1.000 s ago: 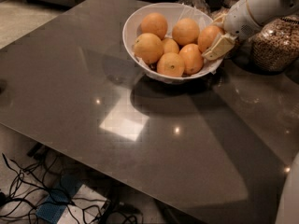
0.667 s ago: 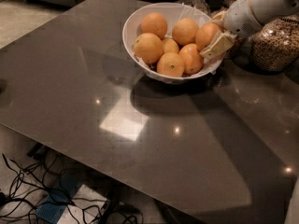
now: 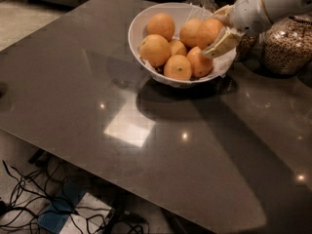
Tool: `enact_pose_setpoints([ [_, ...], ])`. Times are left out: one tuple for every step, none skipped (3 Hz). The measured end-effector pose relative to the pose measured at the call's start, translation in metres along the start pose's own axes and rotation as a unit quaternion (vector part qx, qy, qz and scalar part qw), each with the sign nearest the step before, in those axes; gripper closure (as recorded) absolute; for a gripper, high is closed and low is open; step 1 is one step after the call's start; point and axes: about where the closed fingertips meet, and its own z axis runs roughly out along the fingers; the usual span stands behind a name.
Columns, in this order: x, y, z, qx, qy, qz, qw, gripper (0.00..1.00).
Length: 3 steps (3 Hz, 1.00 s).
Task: Pick orange from white bowl
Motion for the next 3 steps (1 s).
enact_pose_setpoints([
  [-0.013, 0.007, -0.003, -0.013, -0.047, -0.004, 0.9988, 1.0],
  [-0.025, 0.015, -0.01, -0.024, -0.094, -0.017, 0.9951, 1.0],
  [-0.025, 0.015, -0.01, -0.024, -0.094, -0.017, 0.9951, 1.0],
])
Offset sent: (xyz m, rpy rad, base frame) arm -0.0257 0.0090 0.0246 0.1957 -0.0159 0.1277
